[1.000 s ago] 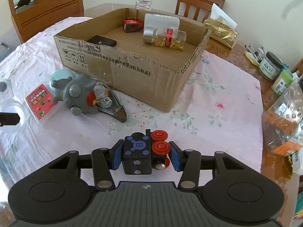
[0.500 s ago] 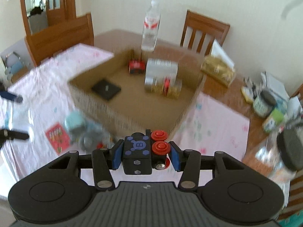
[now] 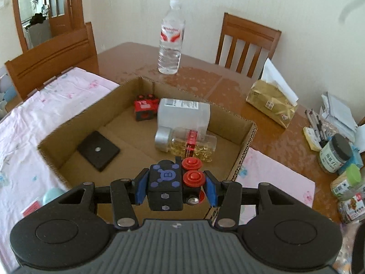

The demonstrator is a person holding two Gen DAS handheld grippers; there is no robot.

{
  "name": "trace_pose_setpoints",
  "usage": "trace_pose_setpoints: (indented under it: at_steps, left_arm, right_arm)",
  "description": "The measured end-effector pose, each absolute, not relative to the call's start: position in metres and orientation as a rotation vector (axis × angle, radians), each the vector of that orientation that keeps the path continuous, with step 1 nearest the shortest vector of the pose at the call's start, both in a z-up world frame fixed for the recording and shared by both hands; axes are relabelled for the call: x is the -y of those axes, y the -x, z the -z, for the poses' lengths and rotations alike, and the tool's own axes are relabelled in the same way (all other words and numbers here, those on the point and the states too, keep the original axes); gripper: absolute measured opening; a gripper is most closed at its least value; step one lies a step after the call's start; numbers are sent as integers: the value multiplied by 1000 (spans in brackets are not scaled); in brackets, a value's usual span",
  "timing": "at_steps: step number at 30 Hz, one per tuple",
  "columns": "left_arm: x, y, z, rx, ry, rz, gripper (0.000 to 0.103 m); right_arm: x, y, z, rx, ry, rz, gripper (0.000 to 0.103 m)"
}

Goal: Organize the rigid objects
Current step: 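Carry the cylinder with the left tool while the right tool drops the train in the box, then lower the clear cylinder into the box and open the left tool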

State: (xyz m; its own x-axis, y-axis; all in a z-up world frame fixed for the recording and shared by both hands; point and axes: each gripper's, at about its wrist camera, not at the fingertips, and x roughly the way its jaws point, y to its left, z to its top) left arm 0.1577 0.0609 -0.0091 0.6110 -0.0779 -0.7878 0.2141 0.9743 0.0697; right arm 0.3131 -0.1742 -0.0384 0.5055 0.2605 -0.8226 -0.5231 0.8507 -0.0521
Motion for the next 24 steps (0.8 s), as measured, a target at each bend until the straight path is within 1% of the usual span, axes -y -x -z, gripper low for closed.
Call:
trace_pose_setpoints:
  at_steps: [2, 3, 4, 8, 9, 17, 24]
  left_arm:
    - [-62, -161, 8, -903, -160, 165, 92]
    - [-62, -163, 7, -902, -162, 165, 92]
    - [-62, -165, 7, -901, -166, 166, 92]
    - [-57, -177, 4, -891, -180, 187, 92]
    - [-56, -181, 3, -885, -184, 195, 92]
    - [-34, -224, -4, -819, -214, 266, 92]
    - [-22, -266, 12, -826, -182, 293, 92]
  right_arm:
    - [174, -320, 44, -938, 316, -457, 70]
    - [175, -321, 44, -934, 315, -444, 84]
    - [176, -320, 43, -923, 310, -438, 90]
    - [182, -314, 33, -910, 293, -434, 98]
    - [183, -311, 30, -906, 288, -425, 103]
    - [198, -283, 6, -880, 229, -369, 103]
    - [210, -255, 2, -870, 184, -281, 103]
